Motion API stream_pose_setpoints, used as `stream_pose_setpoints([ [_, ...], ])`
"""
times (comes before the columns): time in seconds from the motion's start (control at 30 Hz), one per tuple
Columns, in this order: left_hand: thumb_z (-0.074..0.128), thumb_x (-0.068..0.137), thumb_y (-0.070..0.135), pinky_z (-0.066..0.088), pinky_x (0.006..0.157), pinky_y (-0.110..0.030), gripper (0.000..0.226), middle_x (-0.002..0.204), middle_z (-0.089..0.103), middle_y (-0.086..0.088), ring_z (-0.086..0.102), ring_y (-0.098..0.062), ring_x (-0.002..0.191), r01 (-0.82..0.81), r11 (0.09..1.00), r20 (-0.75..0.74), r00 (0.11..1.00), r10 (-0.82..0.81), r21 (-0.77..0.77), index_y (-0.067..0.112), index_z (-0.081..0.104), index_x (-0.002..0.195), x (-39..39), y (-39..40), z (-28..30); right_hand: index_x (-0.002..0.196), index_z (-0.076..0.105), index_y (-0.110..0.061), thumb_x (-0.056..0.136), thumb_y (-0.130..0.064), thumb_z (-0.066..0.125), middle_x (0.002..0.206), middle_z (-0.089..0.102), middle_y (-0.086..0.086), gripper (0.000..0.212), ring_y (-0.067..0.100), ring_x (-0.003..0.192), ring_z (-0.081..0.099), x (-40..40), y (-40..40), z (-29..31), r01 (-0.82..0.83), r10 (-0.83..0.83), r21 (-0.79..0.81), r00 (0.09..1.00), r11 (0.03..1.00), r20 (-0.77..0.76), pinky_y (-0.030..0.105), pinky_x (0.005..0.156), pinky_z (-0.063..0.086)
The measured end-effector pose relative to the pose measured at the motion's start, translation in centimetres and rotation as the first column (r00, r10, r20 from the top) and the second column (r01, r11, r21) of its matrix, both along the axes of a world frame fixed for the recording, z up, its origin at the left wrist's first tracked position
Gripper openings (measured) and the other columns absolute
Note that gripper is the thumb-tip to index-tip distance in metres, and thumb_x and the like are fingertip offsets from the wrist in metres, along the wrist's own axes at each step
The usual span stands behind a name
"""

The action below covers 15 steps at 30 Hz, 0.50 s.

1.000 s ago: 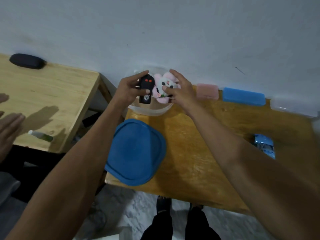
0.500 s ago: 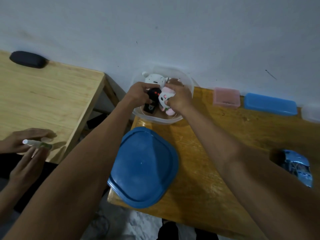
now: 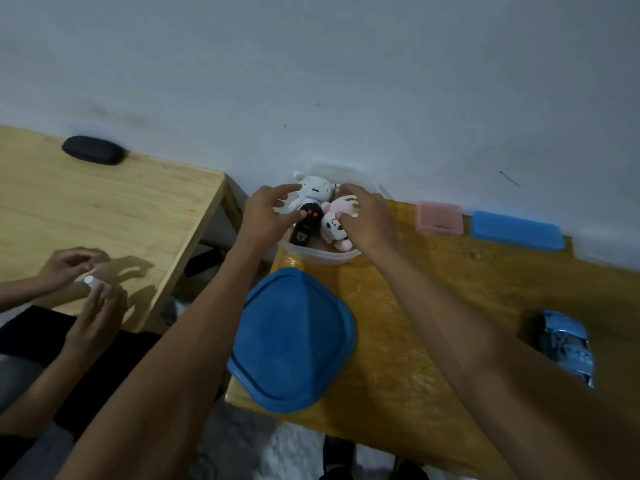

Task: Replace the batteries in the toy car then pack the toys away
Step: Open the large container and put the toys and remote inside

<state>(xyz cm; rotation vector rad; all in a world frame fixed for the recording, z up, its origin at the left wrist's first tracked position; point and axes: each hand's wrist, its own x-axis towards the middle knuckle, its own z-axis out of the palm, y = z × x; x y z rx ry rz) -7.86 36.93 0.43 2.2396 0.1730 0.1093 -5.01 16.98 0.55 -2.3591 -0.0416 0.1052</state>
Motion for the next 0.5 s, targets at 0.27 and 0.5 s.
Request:
stream_pose_setpoints([
  [0.27, 0.086, 0.076, 0.043, 0.05, 0.082, -0.029, 0.052, 0.106, 0.068, -0.003, 0.065, -0.015, 0.095, -0.057, 0.997, -0.09, 0.994, 0.062, 0.054, 0.028, 0.072, 0.123, -7.6, 3.0, -1.8, 0.13, 0.062, -0.032, 0.091, -0.025, 0.07, 0.113, 0.065, 0.002, 0.041, 0.021, 0.1, 0.065, -7.8, -1.1, -0.9, 0.111, -0.111, 0.074, 0.994, 0.991, 0.001, 0.034, 0.079, 0.056],
  [0.5, 0.088, 0.076, 0.038, 0.047, 0.102, -0.037, 0.064, 0.124, 0.063, 0.005, 0.054, -0.012, 0.116, -0.046, 0.999, -0.344, 0.938, 0.043, -0.001, 0.027, 0.065, 0.135, -11.7, 4.2, -6.0, 0.134, 0.058, -0.032, 0.089, -0.036, 0.071, 0.13, 0.064, 0.006, 0.047, 0.025, 0.118, 0.061, -14.6, -1.8, -5.7, 0.133, -0.132, -0.015, 0.961, 0.991, -0.241, 0.043, 0.098, 0.053],
])
